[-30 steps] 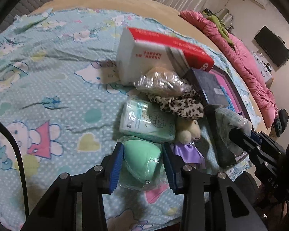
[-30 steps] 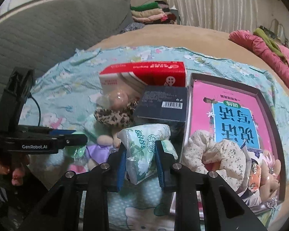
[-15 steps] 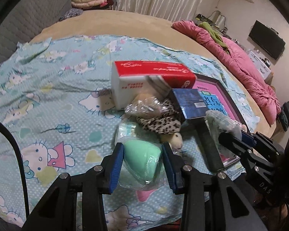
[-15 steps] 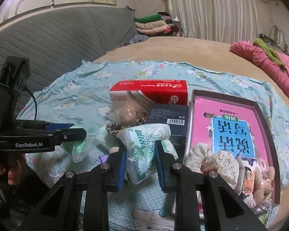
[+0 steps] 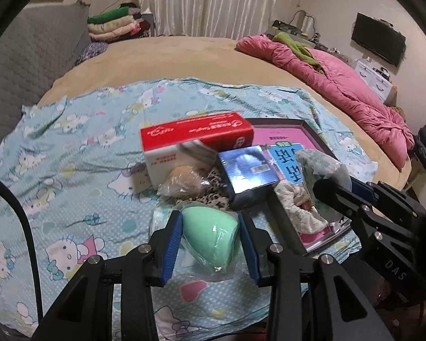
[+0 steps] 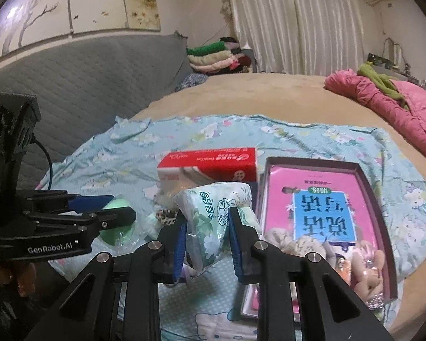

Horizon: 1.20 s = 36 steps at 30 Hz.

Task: Organize soft objects
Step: 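Lift and carry the sponge and wrapped pack with both grippers over the tray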

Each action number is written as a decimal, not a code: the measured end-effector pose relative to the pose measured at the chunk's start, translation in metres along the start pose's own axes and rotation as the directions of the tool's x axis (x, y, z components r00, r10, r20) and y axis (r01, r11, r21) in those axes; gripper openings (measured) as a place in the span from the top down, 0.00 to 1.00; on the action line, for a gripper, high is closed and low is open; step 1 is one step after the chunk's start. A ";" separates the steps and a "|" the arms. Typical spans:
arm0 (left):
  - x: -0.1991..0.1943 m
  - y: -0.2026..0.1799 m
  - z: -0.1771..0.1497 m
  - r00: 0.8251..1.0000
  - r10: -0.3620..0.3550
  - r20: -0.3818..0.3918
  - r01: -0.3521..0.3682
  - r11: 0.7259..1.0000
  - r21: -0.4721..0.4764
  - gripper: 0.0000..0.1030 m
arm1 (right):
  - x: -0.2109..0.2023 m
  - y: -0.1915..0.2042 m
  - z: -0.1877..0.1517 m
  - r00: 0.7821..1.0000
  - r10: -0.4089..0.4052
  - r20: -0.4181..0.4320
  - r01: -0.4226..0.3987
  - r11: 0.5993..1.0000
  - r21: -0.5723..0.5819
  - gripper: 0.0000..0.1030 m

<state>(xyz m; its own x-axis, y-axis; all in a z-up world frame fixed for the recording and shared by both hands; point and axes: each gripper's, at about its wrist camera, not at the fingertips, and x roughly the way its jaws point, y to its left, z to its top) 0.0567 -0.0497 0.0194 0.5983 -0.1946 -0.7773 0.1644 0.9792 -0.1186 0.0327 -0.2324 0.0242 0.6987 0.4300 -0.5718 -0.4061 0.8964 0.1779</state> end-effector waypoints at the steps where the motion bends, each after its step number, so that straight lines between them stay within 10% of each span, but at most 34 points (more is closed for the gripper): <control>1: -0.001 -0.002 0.001 1.000 0.002 0.003 -0.002 1.000 0.006 0.61 | -0.002 -0.001 0.001 1.000 0.000 0.007 0.000 1.000 0.004 0.73; 36: -0.027 -0.075 0.034 0.998 0.012 0.066 -0.021 0.992 0.128 0.61 | -0.072 -0.051 0.014 0.978 -0.134 0.159 0.120 0.988 0.095 0.73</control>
<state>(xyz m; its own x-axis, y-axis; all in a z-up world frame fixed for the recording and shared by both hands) 0.0550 -0.1200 0.0703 0.6510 -0.1859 -0.7360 0.2507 0.9678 -0.0227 0.0111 -0.3079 0.0674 0.8316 0.3177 -0.4555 -0.2616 0.9476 0.1835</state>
